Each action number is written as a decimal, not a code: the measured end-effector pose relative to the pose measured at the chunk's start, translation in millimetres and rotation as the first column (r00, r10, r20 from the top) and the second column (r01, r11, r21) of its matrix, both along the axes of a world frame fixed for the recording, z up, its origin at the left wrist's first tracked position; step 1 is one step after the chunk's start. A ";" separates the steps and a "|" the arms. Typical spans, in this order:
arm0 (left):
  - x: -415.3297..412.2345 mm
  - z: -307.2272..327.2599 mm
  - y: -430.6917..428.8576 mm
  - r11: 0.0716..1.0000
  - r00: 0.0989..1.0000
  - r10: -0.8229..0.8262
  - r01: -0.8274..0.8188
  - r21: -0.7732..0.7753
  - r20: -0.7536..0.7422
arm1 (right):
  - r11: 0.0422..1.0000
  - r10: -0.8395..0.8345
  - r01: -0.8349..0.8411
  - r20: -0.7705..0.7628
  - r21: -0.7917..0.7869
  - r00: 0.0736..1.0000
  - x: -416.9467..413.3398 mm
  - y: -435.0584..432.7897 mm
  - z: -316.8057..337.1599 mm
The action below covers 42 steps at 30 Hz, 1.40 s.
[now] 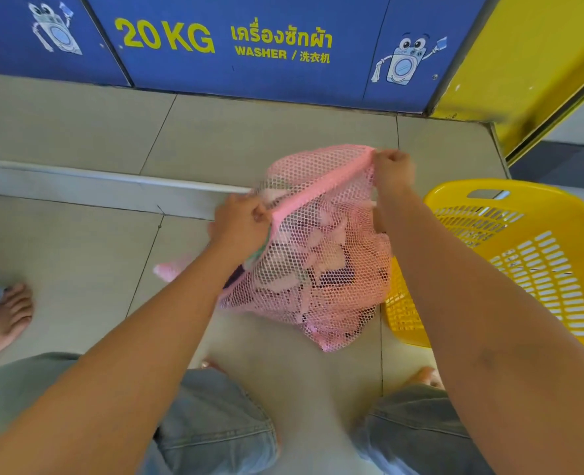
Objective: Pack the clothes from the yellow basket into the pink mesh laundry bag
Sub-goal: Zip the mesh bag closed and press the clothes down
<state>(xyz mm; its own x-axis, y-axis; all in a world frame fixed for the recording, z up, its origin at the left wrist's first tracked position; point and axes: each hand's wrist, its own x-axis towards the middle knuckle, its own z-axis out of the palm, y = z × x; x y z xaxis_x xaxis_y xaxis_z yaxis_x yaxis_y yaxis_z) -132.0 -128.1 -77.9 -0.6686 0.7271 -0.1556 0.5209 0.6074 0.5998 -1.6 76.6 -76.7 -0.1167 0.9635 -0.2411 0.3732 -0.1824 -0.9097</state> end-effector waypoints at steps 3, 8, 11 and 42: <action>2.3 -1.4 -11.3 0.980 0.918 0.075 -0.139 0.141 0.389 | 0.999 -0.026 0.024 0.052 0.035 0.998 3.6 -0.2 -7.7; 10.7 0.7 -6.3 0.959 0.862 0.078 -0.203 0.200 0.500 | 0.908 0.132 -0.294 0.463 0.298 0.876 6.6 -19.0 -3.4; 9.3 1.6 -3.2 0.956 0.867 0.073 -0.202 0.214 0.493 | 0.568 0.472 -0.748 0.609 0.343 0.637 4.8 -45.7 4.9; -12.9 0.5 -16.3 0.943 0.977 -0.022 -0.051 0.329 0.214 | 0.234 0.367 -0.907 0.832 0.351 0.417 -15.3 -93.7 -6.7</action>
<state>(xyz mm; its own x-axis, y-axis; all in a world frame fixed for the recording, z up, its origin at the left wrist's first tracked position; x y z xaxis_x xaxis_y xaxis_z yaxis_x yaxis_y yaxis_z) -145.0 -144.5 -77.4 -0.6575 0.7520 -0.0466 0.3526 0.3618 0.8630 -16.9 -17.1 -83.4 -0.9064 0.3993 0.1379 0.3803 0.9134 -0.1449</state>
